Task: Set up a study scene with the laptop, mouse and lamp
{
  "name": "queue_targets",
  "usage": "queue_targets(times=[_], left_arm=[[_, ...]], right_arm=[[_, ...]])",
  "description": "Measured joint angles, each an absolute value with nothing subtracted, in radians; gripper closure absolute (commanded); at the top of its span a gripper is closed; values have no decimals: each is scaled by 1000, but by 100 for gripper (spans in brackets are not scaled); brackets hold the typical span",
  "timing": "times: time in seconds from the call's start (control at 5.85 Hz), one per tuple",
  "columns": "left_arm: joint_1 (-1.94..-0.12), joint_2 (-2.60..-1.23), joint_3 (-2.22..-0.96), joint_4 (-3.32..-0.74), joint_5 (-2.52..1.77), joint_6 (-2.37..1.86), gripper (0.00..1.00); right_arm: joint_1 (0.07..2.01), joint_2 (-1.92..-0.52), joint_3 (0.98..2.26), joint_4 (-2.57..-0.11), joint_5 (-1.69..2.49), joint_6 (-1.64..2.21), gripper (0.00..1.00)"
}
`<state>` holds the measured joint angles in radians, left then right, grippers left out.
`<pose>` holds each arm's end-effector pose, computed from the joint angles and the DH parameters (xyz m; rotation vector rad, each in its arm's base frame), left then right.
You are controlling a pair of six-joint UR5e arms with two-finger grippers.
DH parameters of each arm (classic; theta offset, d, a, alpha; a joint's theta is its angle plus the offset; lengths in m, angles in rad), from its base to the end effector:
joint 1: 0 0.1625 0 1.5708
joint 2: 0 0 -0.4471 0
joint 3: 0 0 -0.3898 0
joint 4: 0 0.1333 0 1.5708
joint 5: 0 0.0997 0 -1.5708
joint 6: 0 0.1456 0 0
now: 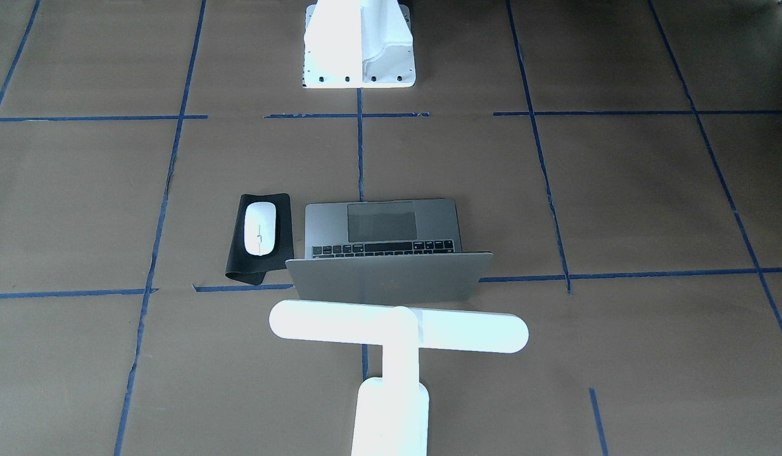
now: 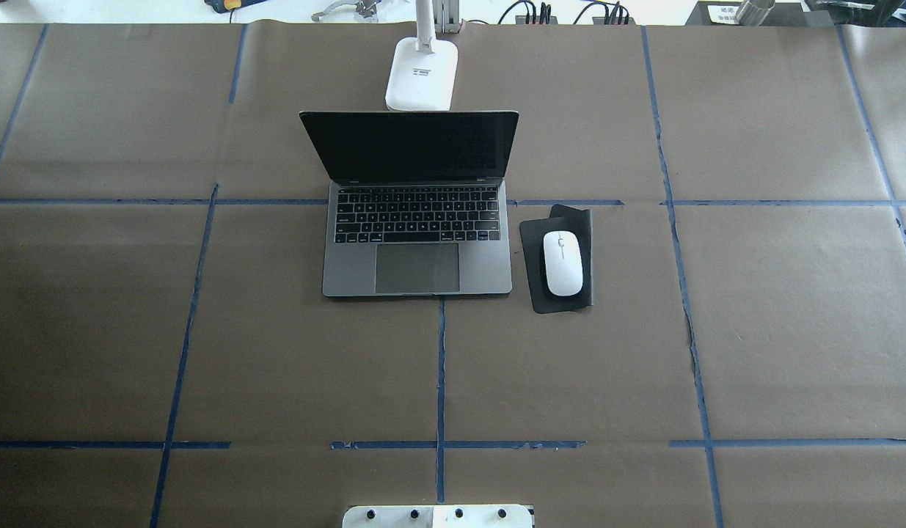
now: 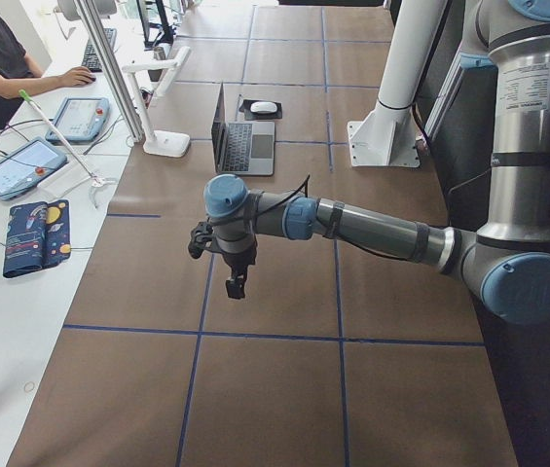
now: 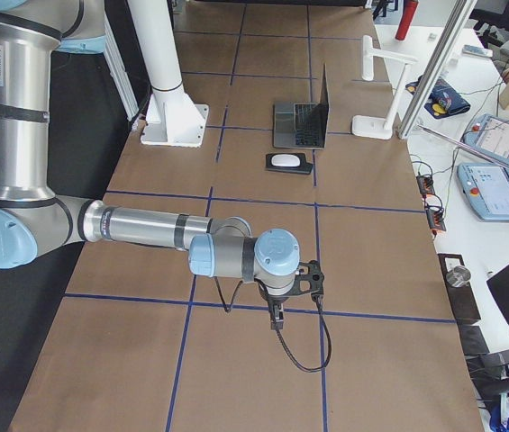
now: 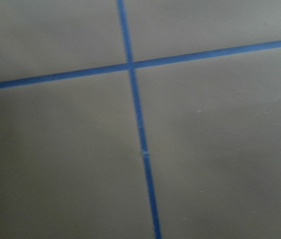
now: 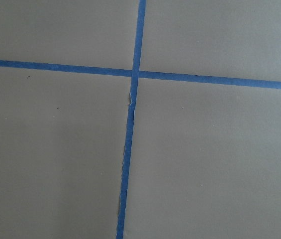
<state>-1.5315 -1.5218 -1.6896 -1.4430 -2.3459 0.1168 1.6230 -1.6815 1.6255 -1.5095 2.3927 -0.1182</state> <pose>-0.0133 -0.4613 0.6915 -0.0250 0.7770 0.1257 0.0496 -0.4380 0.7273 0.0749 -0.8186 -0.0644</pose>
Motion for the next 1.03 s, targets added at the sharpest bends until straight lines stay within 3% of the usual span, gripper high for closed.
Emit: queue_targets(times=[0.51, 1.03], left_arm=[[-1576, -1519, -1592, -1445, -2348, 121, 0], [-1607, -1520, -1578, -1448, -2347, 121, 0]], right_arm=[[1624, -1681, 1632, -1509, 2393, -109, 0], [1624, -1682, 1633, -1509, 2393, -98, 0]])
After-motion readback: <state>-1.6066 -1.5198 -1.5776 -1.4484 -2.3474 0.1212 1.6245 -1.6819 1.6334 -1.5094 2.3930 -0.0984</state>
